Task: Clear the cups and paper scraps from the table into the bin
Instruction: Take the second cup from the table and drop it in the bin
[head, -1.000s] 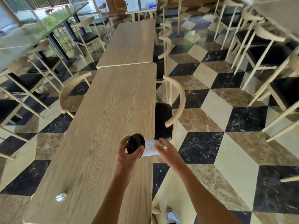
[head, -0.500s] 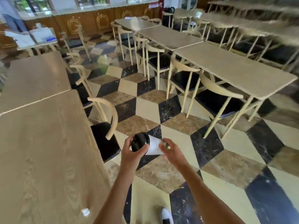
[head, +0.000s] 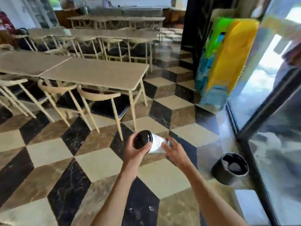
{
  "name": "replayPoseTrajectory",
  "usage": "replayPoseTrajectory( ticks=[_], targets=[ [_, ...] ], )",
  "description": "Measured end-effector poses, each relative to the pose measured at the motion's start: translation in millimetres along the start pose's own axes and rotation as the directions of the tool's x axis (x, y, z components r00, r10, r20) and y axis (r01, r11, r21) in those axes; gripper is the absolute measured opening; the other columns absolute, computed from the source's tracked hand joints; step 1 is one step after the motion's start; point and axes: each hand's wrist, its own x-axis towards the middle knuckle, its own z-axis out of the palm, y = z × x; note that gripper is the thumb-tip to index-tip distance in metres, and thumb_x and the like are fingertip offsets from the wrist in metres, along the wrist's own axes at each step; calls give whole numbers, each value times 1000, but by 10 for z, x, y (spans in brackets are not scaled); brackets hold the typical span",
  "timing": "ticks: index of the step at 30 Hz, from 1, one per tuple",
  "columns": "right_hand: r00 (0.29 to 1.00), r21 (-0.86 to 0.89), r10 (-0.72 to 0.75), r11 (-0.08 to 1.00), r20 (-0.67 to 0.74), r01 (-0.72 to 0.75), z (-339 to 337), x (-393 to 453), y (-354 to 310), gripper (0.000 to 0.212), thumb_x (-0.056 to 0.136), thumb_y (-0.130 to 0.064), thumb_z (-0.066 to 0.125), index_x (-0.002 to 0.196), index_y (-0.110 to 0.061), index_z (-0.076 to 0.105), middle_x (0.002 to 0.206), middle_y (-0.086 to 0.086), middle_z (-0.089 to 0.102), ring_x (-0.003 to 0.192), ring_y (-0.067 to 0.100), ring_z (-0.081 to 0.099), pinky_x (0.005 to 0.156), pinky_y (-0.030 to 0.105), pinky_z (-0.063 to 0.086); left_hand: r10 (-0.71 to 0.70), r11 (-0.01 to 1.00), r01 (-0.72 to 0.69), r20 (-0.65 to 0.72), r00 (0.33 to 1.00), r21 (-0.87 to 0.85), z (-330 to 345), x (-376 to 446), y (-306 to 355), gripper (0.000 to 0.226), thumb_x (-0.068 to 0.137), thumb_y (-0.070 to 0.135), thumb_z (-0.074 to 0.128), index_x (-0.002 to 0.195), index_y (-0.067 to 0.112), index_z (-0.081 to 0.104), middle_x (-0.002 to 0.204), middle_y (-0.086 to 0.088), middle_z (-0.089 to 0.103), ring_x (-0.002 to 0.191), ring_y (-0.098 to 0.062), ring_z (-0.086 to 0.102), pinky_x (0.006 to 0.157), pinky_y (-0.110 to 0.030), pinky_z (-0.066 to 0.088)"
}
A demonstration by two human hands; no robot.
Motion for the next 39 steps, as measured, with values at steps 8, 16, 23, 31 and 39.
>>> replayPoseTrajectory(
  ticks=[8, 16, 23, 31, 39],
  targets=[
    [943, 145, 199, 976, -268, -164, -2206, 90, 1015, 48, 96, -39, 59, 137, -16, 53, 126, 13, 67, 113, 29, 64, 100, 42, 48, -11, 999, -2, 312, 950, 41, 2539, 420, -186, 57, 60, 36, 85, 108, 56, 62, 111, 24, 72, 109, 3, 66, 89, -27, 58],
    [831, 306, 390, 910, -398, -281, -3221, 289, 1809, 55, 95, -43, 56, 143, -17, 48, 135, 11, 60, 118, 29, 62, 104, 51, 50, -110, 988, 33, 532, 839, 151, 4064, 829, -494, 65, 64, 46, 88, 121, 53, 57, 132, 11, 63, 128, -16, 58, 107, -48, 50],
    [725, 431, 537, 829, -432, -357, -3786, 962, 2411, 50, 99, -34, 55, 143, -12, 47, 134, 16, 59, 117, 32, 62, 98, 53, 54, -204, 972, 68, 662, 721, 225, 5110, 1511, -787, 69, 69, 40, 85, 130, 43, 52, 136, 3, 61, 129, -21, 57, 109, -49, 47],
    [645, 434, 627, 775, -438, -459, -4321, 1753, 3187, 52, 96, -38, 60, 142, -14, 50, 136, 12, 60, 122, 29, 59, 107, 51, 46, -318, 928, 67, 688, 652, 366, 6094, 2317, -1278, 66, 68, 39, 82, 128, 39, 54, 131, 6, 62, 124, -14, 58, 108, -44, 49],
    [569, 511, 772, 624, -285, -591, -3992, 2127, 4551, 51, 94, -32, 63, 141, -15, 52, 138, 6, 59, 124, 25, 57, 109, 46, 44, -548, 803, 184, 581, 602, 567, 6348, 2646, -2657, 71, 66, 39, 83, 131, 43, 53, 134, 8, 60, 127, -10, 56, 107, -34, 47]
  ],
)
